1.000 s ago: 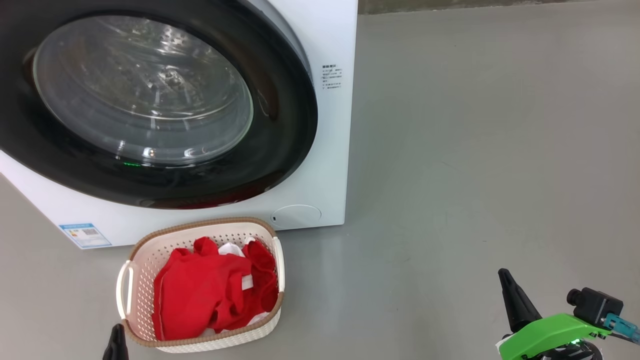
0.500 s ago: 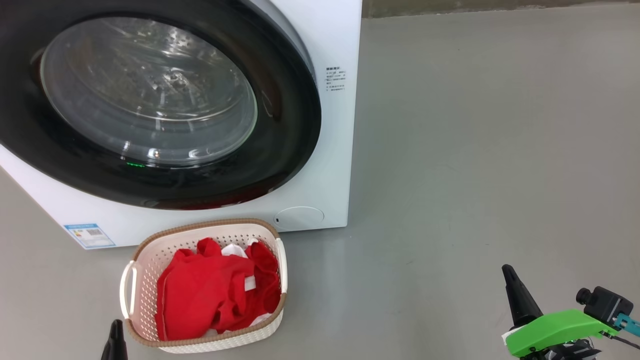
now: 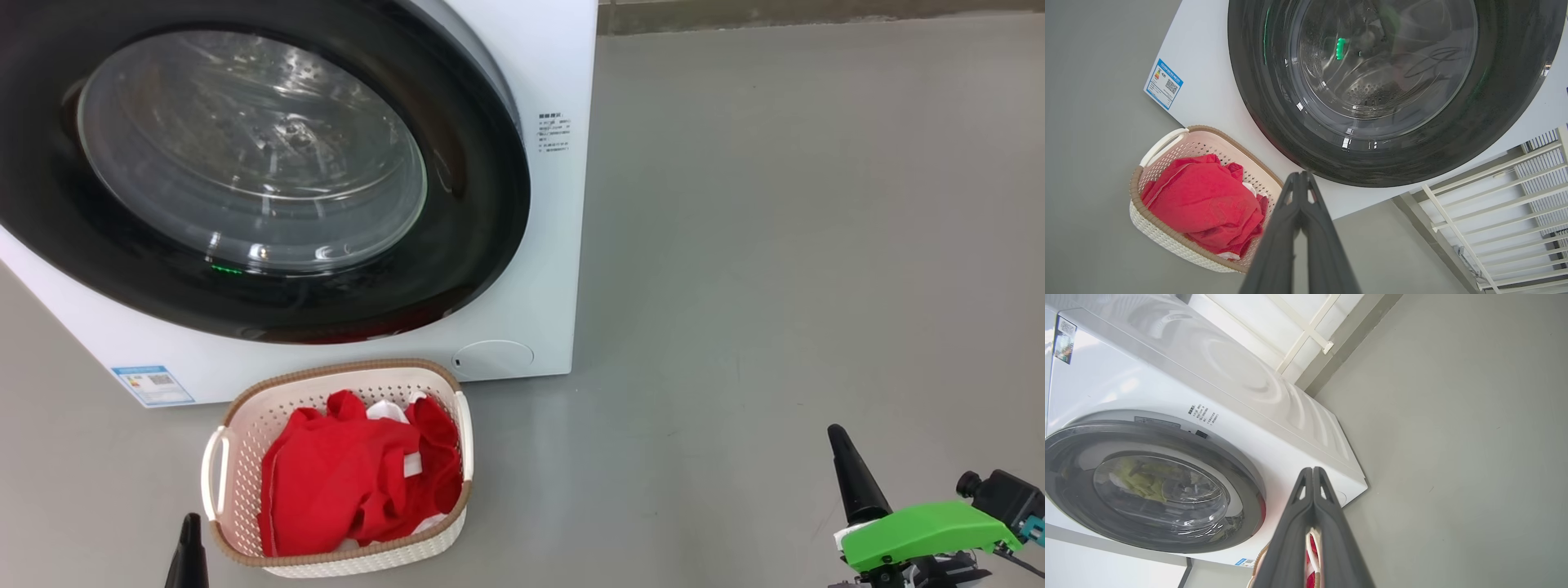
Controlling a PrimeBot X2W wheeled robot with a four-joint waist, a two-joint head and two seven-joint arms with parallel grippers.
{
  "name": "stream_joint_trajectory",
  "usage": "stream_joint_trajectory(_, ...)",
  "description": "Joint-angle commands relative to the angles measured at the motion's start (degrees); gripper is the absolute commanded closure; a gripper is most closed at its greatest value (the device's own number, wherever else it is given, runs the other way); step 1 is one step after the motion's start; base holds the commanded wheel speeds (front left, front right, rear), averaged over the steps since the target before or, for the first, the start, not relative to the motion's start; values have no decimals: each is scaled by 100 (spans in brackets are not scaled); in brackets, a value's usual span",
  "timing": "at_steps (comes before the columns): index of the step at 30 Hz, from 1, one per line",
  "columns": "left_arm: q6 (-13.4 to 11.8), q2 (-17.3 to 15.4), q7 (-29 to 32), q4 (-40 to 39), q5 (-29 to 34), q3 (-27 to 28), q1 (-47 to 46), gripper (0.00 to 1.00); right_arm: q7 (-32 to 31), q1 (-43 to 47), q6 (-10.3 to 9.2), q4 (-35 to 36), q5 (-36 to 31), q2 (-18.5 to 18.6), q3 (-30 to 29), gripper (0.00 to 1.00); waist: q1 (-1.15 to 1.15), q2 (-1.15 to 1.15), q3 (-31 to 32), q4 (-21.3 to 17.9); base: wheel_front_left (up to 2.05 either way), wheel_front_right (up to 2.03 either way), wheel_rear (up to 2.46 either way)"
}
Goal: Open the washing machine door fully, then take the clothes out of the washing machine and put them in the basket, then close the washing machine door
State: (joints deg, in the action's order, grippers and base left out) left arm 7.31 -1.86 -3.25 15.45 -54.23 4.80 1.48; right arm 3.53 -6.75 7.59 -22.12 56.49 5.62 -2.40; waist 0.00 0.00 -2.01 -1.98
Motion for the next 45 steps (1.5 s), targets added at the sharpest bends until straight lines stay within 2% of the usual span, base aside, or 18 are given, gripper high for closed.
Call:
stream_joint_trajectory(1, 10, -93, 42, -126, -214, 105, -279, 100, -48, -26, -4, 189, 194, 9, 25, 100, 0, 0, 7, 7, 0, 0, 0)
stream_joint_trajectory(45, 16, -100, 766, -138, -2990, 159, -658, 100, -791, 38, -8, 671, 2810, -211, -317, 100, 0, 0, 144, 155, 0, 0, 0)
